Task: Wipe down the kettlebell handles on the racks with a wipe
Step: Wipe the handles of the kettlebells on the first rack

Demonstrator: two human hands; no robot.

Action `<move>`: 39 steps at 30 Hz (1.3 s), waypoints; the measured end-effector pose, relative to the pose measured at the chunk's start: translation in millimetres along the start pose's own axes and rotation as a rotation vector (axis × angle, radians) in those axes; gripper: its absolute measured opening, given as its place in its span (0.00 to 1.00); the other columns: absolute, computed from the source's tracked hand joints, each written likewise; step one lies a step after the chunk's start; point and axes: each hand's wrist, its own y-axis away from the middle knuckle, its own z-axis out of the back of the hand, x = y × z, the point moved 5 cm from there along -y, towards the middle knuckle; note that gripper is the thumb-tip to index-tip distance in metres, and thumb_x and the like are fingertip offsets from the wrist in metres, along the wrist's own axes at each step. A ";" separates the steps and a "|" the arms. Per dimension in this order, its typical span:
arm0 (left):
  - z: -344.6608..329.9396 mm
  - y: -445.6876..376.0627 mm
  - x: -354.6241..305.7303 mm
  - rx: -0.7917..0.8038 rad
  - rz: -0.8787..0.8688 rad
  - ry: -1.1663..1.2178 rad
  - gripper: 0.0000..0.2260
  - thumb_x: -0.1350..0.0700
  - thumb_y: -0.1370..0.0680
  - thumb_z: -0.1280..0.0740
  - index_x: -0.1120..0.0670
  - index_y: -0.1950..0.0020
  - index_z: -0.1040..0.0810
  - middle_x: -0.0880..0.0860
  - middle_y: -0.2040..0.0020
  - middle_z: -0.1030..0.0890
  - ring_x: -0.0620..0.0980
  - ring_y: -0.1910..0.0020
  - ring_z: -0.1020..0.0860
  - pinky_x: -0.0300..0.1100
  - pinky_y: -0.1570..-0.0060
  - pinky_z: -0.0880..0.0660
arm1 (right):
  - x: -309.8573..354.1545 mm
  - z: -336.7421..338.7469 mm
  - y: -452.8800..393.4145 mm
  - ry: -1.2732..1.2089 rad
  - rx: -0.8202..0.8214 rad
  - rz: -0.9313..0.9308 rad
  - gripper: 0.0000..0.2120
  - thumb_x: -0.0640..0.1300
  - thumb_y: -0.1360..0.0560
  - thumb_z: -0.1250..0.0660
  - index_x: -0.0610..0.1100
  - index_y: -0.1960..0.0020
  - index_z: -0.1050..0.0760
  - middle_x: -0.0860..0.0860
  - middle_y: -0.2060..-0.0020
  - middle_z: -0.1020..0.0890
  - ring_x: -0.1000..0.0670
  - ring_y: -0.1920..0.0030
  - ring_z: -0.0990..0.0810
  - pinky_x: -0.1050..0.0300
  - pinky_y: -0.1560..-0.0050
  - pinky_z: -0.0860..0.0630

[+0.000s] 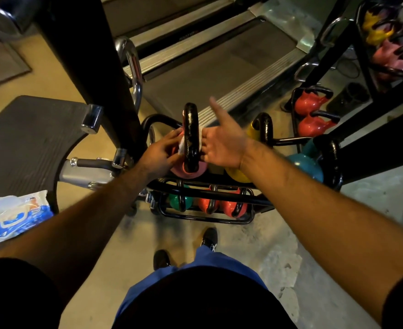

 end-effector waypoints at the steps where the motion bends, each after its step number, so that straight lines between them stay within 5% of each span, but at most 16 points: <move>1: -0.4 -0.9 1.3 0.004 -0.002 -0.007 0.25 0.47 0.25 0.30 0.40 0.28 0.31 0.37 0.24 0.37 0.43 0.25 0.36 0.55 0.27 0.35 | -1.5 0.2 1.8 0.076 0.009 -0.023 0.44 0.73 0.23 0.49 0.37 0.26 0.33 0.39 0.34 0.22 0.42 0.34 0.23 0.45 0.29 0.31; 5: 0.3 -2.4 3.3 0.033 0.044 0.001 0.25 0.52 0.23 0.30 0.42 0.27 0.31 0.39 0.23 0.38 0.44 0.23 0.39 0.57 0.26 0.38 | 14.2 0.0 6.8 0.247 0.036 -0.143 0.43 0.73 0.23 0.49 0.37 0.28 0.29 0.40 0.38 0.19 0.41 0.35 0.21 0.45 0.28 0.32; 10: -1.1 1.9 -0.2 0.017 0.044 0.028 0.25 0.43 0.27 0.32 0.39 0.30 0.28 0.37 0.24 0.36 0.48 0.25 0.35 0.61 0.29 0.34 | 24.3 -5.1 -11.3 -0.015 -0.043 -0.050 0.43 0.70 0.23 0.44 0.31 0.30 0.31 0.37 0.41 0.20 0.39 0.42 0.20 0.46 0.39 0.24; 13: -2.6 1.9 -1.6 0.005 0.090 0.057 0.23 0.48 0.25 0.30 0.32 0.33 0.30 0.27 0.28 0.39 0.47 0.24 0.37 0.60 0.29 0.34 | 10.7 -4.3 -10.7 0.048 -0.009 -0.025 0.42 0.71 0.22 0.48 0.35 0.30 0.28 0.38 0.42 0.21 0.40 0.41 0.22 0.45 0.33 0.28; 19: -1.0 3.1 1.7 -0.013 0.102 0.047 0.26 0.54 0.23 0.30 0.34 0.30 0.32 0.26 0.29 0.38 0.44 0.24 0.37 0.58 0.28 0.34 | 17.9 2.4 -11.0 0.154 0.020 -0.143 0.48 0.78 0.28 0.46 0.38 0.29 0.28 0.38 0.36 0.20 0.40 0.34 0.22 0.42 0.31 0.28; 24: -3.3 2.2 -0.5 -0.037 0.112 0.019 0.22 0.55 0.22 0.31 0.44 0.29 0.28 0.43 0.23 0.36 0.47 0.28 0.32 0.55 0.31 0.30 | 39.3 10.9 -11.5 -0.162 -0.062 0.006 0.44 0.74 0.28 0.40 0.32 0.41 0.30 0.33 0.38 0.21 0.34 0.36 0.22 0.39 0.30 0.30; 30: -4.3 5.3 -3.7 -0.052 0.106 0.054 0.25 0.56 0.22 0.31 0.41 0.27 0.32 0.43 0.25 0.33 0.48 0.29 0.30 0.56 0.33 0.28 | 19.4 7.3 -18.4 -0.072 -0.014 -0.045 0.54 0.77 0.31 0.39 0.35 0.23 0.38 0.38 0.33 0.24 0.38 0.33 0.25 0.39 0.27 0.33; 33: -4.2 5.9 -6.5 -0.043 0.112 0.061 0.26 0.55 0.22 0.31 0.37 0.28 0.34 0.46 0.26 0.31 0.48 0.30 0.28 0.56 0.34 0.27 | 31.8 5.3 -19.2 -0.071 -0.059 -0.102 0.55 0.79 0.32 0.40 0.34 0.26 0.36 0.35 0.34 0.24 0.35 0.33 0.25 0.38 0.29 0.32; 37: -3.2 5.3 -3.2 -0.012 0.090 0.024 0.17 0.50 0.23 0.33 0.41 0.34 0.24 0.43 0.27 0.32 0.49 0.30 0.28 0.57 0.35 0.26 | 39.9 -0.9 -26.3 -0.080 -0.192 -0.095 0.46 0.76 0.29 0.40 0.32 0.39 0.30 0.37 0.45 0.21 0.39 0.45 0.20 0.44 0.38 0.24; 39: -4.7 6.1 -6.7 -0.017 0.080 0.037 0.16 0.52 0.23 0.32 0.40 0.36 0.24 0.42 0.26 0.32 0.48 0.29 0.29 0.56 0.34 0.27 | 33.9 -0.9 -26.4 -0.075 -0.221 -0.076 0.41 0.75 0.27 0.41 0.35 0.44 0.26 0.39 0.42 0.21 0.40 0.39 0.21 0.45 0.34 0.27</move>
